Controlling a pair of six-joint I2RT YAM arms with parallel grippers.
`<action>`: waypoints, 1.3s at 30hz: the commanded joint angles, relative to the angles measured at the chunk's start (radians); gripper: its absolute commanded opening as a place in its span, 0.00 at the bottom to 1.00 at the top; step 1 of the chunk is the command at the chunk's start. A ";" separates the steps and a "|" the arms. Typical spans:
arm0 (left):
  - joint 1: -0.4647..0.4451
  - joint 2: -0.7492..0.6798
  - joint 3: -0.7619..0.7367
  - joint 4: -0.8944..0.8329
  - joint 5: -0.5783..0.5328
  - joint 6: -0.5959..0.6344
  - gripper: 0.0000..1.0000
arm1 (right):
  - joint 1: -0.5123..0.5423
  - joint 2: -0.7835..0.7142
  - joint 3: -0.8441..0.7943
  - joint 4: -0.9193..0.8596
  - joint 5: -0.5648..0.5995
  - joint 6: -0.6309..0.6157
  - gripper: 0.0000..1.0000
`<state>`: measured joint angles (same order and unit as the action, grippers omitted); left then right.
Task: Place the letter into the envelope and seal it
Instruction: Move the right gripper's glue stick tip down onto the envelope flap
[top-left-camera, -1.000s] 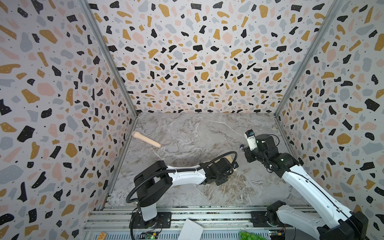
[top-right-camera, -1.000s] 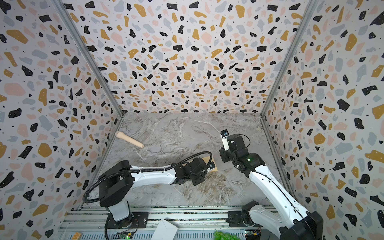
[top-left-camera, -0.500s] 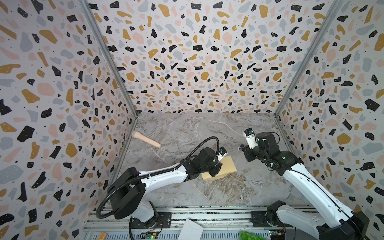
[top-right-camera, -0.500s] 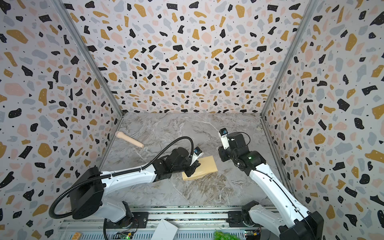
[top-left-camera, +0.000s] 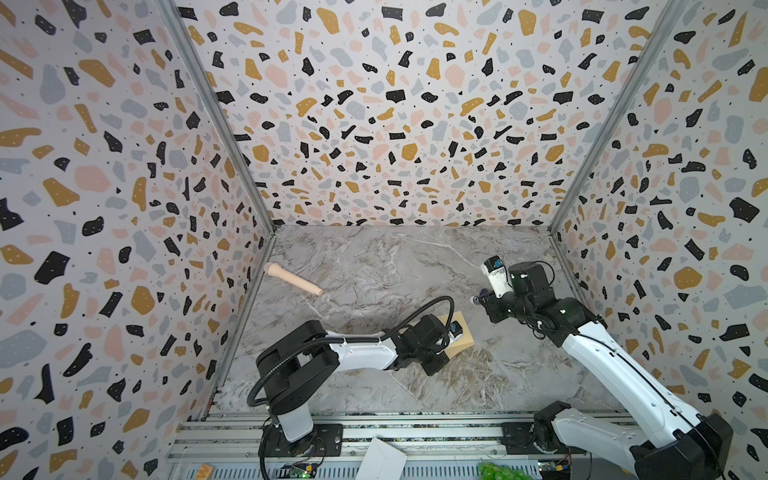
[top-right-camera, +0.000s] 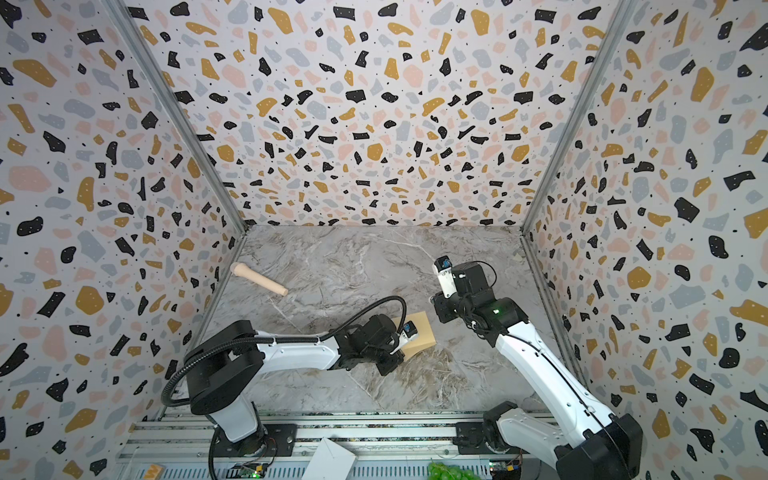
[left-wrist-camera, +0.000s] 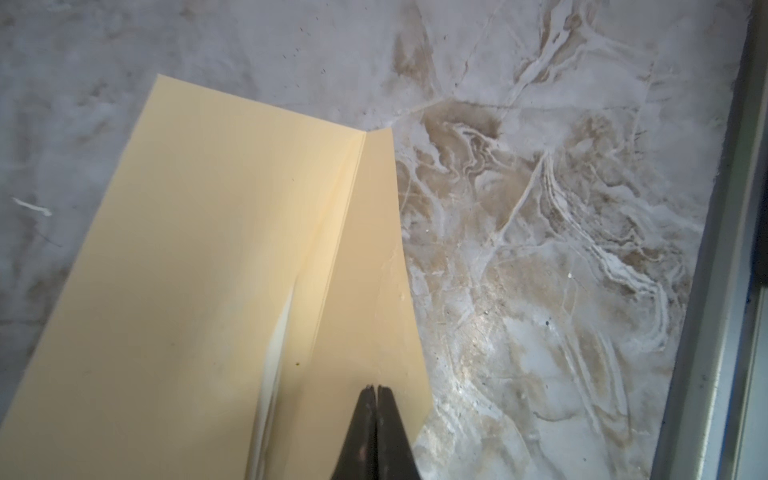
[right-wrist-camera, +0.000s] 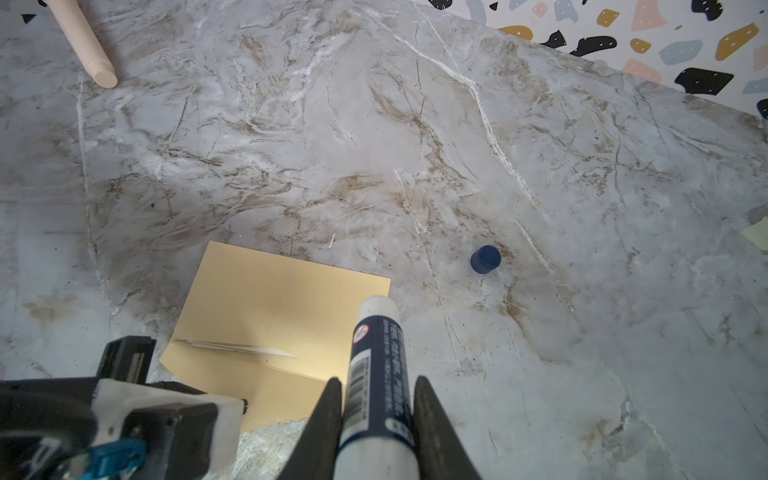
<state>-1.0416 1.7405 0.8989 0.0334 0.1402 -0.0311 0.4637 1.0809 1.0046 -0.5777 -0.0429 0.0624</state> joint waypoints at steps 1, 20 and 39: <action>-0.018 0.024 -0.021 0.026 -0.036 -0.001 0.00 | 0.001 -0.009 0.038 -0.028 -0.012 0.005 0.00; 0.092 -0.312 -0.133 0.159 -0.073 -0.151 0.07 | 0.071 0.073 0.126 -0.126 -0.054 0.003 0.00; 0.262 -0.210 -0.273 0.283 0.025 -0.370 0.00 | 0.314 0.421 0.301 -0.218 0.015 0.033 0.00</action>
<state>-0.7853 1.5127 0.6239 0.2607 0.1417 -0.3637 0.7670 1.4918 1.2579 -0.7551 -0.0414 0.0849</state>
